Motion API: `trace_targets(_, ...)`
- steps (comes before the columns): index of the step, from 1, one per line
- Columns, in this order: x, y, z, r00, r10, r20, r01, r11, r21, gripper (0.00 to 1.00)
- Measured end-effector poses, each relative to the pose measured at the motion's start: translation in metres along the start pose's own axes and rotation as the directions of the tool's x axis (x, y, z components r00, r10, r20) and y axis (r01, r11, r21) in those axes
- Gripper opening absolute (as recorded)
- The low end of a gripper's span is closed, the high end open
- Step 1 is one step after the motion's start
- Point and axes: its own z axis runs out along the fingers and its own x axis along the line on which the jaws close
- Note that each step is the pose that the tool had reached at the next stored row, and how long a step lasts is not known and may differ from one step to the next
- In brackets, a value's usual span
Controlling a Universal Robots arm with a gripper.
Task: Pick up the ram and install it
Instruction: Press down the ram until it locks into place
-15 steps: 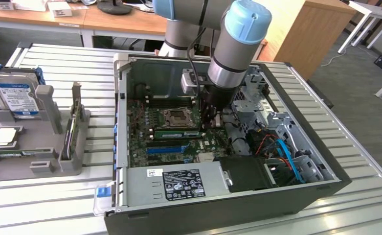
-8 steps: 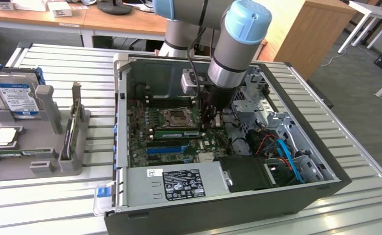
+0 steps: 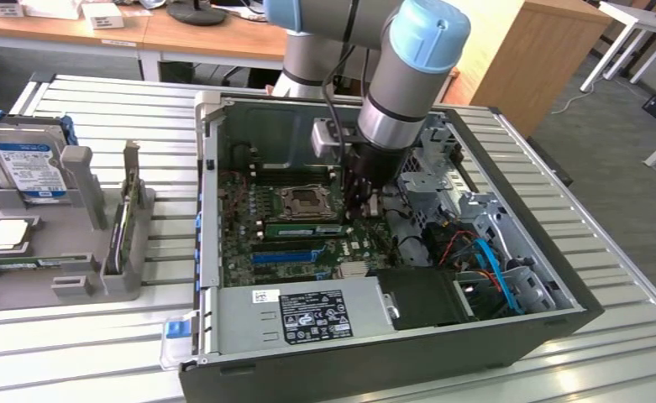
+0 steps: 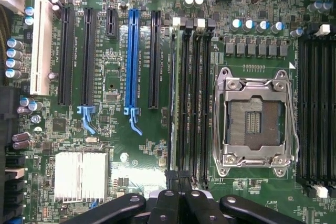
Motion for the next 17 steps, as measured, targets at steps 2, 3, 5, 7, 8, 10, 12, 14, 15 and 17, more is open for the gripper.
trace_targets(2,0.0000,0.0000,-0.0015,1.0000,0.000,0.0000,0.000,1.0000,-0.0039,0.11)
trace_targets(3,-0.0001,0.0001,-0.0022,1.0000,0.000,0.0001,0.000,1.0000,-0.0056,0.11)
trace_targets(5,-0.0001,0.0001,-0.0036,1.0000,0.000,0.0002,0.000,1.0000,-0.0086,0.11)
trace_targets(7,-0.0002,0.0002,-0.0049,1.0000,0.000,0.0001,0.000,1.0000,-0.0096,0.11)
trace_targets(8,-0.0002,0.0002,-0.0058,1.0000,0.000,0.0001,0.000,1.0000,-0.0096,0.11)
trace_targets(10,-0.0002,0.0003,-0.0082,1.0000,0.000,0.0001,0.000,1.0000,-0.0097,0.11)
trace_targets(12,-0.0003,0.0004,-0.0097,1.0000,0.000,0.0001,0.000,1.0000,-0.0097,0.11)
trace_targets(14,-0.0003,0.0004,-0.0097,1.0000,0.000,0.0004,0.000,1.0000,-0.0096,0.11)
trace_targets(15,-0.0003,0.0004,-0.0097,1.0000,0.000,0.0003,0.000,1.0000,-0.0096,0.11)
trace_targets(17,-0.0003,0.0004,-0.0097,1.0000,0.000,0.0002,0.000,1.0000,-0.0097,0.11)
